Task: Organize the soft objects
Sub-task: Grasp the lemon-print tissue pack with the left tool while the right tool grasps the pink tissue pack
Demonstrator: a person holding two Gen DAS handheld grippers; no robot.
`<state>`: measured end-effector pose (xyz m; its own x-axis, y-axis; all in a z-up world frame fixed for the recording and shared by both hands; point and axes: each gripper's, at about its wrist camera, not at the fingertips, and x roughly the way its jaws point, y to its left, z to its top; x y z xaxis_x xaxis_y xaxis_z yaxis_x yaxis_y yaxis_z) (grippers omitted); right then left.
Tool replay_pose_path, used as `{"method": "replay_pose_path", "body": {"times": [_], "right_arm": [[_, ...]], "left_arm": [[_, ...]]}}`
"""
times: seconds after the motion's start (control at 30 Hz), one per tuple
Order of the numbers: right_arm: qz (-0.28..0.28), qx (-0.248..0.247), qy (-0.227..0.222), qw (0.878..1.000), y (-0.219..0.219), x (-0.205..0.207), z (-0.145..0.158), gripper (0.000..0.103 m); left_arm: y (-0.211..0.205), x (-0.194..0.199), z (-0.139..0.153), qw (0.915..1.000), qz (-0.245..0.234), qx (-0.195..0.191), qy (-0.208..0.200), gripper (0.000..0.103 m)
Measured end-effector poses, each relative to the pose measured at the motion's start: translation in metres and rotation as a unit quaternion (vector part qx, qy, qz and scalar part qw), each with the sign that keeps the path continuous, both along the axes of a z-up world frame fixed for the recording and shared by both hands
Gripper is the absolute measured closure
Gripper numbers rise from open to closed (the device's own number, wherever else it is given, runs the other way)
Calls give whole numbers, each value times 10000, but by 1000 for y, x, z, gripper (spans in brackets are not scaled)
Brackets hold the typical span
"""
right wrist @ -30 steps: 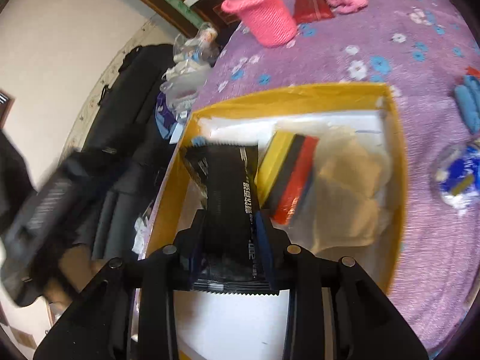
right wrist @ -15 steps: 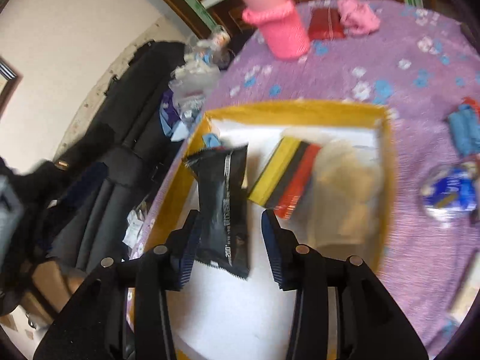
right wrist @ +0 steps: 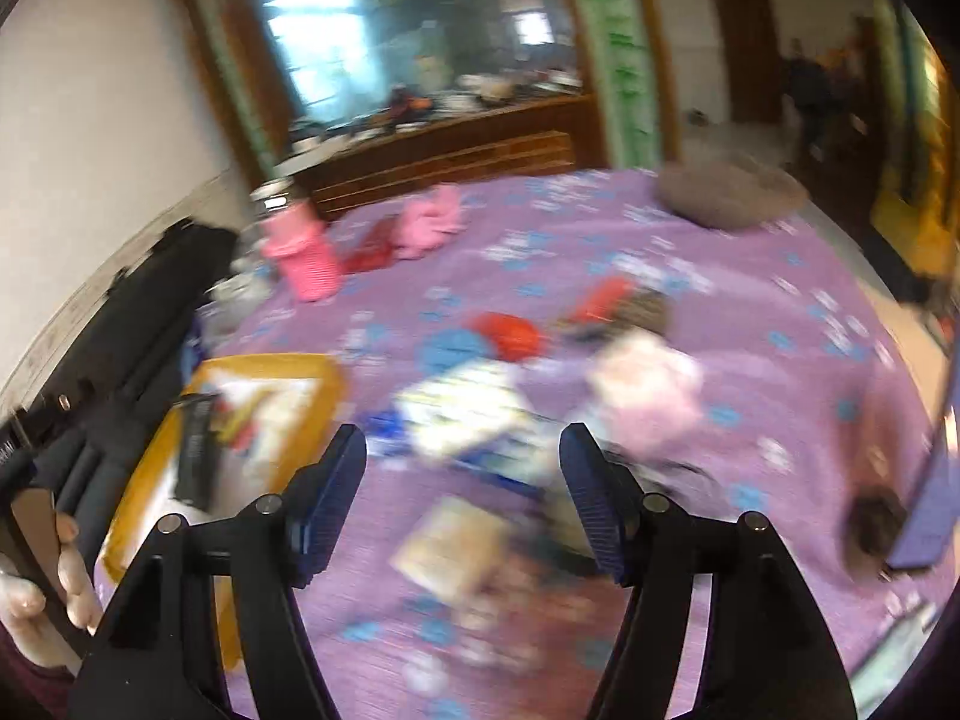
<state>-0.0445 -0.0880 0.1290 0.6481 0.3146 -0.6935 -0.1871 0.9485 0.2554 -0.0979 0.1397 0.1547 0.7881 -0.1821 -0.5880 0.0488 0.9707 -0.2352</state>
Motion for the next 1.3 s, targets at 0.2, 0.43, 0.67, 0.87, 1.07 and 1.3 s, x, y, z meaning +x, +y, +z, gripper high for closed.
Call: {"method": "replay_pose_path", "body": {"times": [0.2, 0.43, 0.67, 0.87, 1.07, 1.3], "right_arm": [[-504, 318, 436, 9973, -74, -3, -27, 37], [-546, 583, 650, 9947, -99, 9, -41, 37], [-515, 773, 932, 9913, -99, 36, -49, 37], [-299, 321, 1224, 9915, -77, 76, -54, 37], [-91, -463, 1537, 9870, -53, 109, -63, 37], [152, -1290, 1825, 9746, -25, 132, -77, 37]], "left_arm": [[-65, 48, -35, 9937, -623, 743, 554, 1], [-112, 108, -55, 9751, -1179, 1746, 687, 1], [-142, 145, -74, 9673, -1472, 1944, 703, 1], [-155, 158, -89, 9591, -1646, 2192, 703, 1], [-159, 156, -89, 9576, -1658, 2282, 584, 1], [-165, 156, -89, 9576, -1636, 2305, 552, 2]]}}
